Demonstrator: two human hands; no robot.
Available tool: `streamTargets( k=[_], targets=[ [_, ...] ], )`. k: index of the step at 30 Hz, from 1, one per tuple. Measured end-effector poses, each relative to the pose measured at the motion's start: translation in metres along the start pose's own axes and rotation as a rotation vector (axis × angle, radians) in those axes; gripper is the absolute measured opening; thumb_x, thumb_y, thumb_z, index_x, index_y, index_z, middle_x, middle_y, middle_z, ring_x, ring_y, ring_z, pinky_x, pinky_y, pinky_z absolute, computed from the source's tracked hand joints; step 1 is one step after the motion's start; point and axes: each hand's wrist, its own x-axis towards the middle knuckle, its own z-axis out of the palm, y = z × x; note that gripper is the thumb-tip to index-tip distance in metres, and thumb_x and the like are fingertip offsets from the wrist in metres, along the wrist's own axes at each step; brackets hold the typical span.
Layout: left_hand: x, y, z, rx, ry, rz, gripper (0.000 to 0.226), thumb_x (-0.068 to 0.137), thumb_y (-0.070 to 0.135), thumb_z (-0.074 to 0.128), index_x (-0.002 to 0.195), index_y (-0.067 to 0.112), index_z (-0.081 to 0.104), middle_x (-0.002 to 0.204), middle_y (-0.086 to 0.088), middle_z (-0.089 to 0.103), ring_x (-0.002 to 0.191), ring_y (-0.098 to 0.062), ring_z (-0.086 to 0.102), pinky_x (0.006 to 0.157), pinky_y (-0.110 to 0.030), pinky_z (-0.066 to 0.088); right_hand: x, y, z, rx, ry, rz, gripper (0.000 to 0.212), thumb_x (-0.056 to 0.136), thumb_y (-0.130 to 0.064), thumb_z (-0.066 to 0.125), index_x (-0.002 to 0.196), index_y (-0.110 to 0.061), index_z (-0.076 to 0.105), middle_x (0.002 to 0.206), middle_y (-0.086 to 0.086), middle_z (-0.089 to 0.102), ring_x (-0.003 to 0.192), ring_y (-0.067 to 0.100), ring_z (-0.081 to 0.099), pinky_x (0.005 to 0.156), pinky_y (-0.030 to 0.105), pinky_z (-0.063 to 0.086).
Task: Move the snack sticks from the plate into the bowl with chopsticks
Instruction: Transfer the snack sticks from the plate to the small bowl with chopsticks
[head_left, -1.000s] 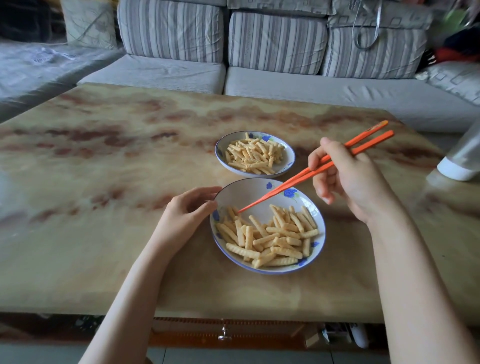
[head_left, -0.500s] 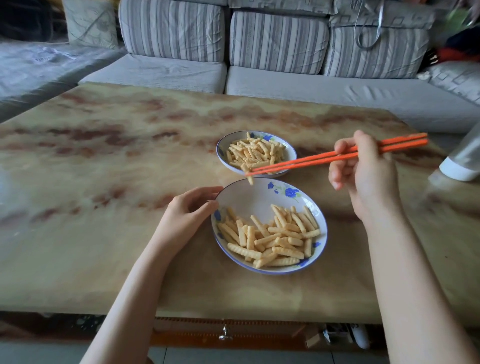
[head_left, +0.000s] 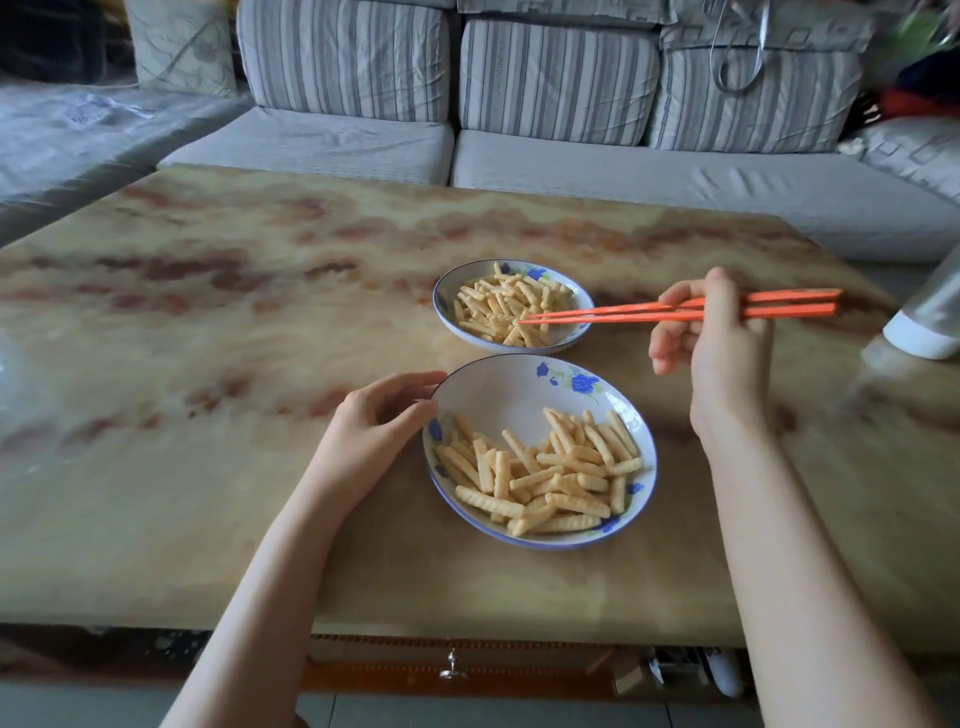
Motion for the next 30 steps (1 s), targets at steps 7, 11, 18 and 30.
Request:
streamTargets(
  k=[7,11,18,30],
  targets=[
    [-0.001,0.001,0.000,0.004,0.001,-0.010,0.039,0.075,0.029,0.057,0.112,0.031,0.071,0.103,0.016,0.073,0.096,0.005,0.065,0.091,-0.022,0.051,-0.003,-0.023,-0.008,0.054,-0.119,0.001,0.042,0.101,-0.025,0.034,0.066,-0.011,0.053,0.037,0.003,0.047,0.032,0.019,0.037,0.038,0.022,0.029],
    [-0.001,0.001,-0.001,0.015,0.001,-0.013,0.040,0.075,0.030,0.057,0.112,0.031,0.070,0.105,0.017,0.072,0.099,0.004,0.065,0.096,-0.026,0.050,-0.011,-0.029,-0.005,-0.067,-0.349,0.044,0.044,0.102,-0.027,0.034,0.067,-0.009,0.054,0.037,0.006,0.045,0.033,0.020,0.035,0.037,0.021,0.027],
    [0.000,-0.001,-0.001,0.023,0.002,-0.021,0.038,0.076,0.031,0.057,0.112,0.033,0.070,0.105,0.017,0.072,0.101,0.003,0.065,0.099,-0.034,0.049,-0.021,-0.027,0.002,-0.154,-0.511,0.095,0.044,0.103,-0.026,0.035,0.070,-0.004,0.053,0.038,0.007,0.046,0.031,0.018,0.036,0.035,0.019,0.030],
    [-0.001,-0.001,-0.002,0.018,-0.008,-0.022,0.038,0.076,0.030,0.057,0.112,0.032,0.070,0.105,0.017,0.072,0.101,0.002,0.065,0.099,-0.036,0.050,-0.019,-0.019,0.005,-0.111,-0.365,0.083,0.046,0.103,-0.025,0.035,0.064,-0.009,0.054,0.037,0.004,0.045,0.031,0.020,0.036,0.035,0.019,0.029]
  ],
)
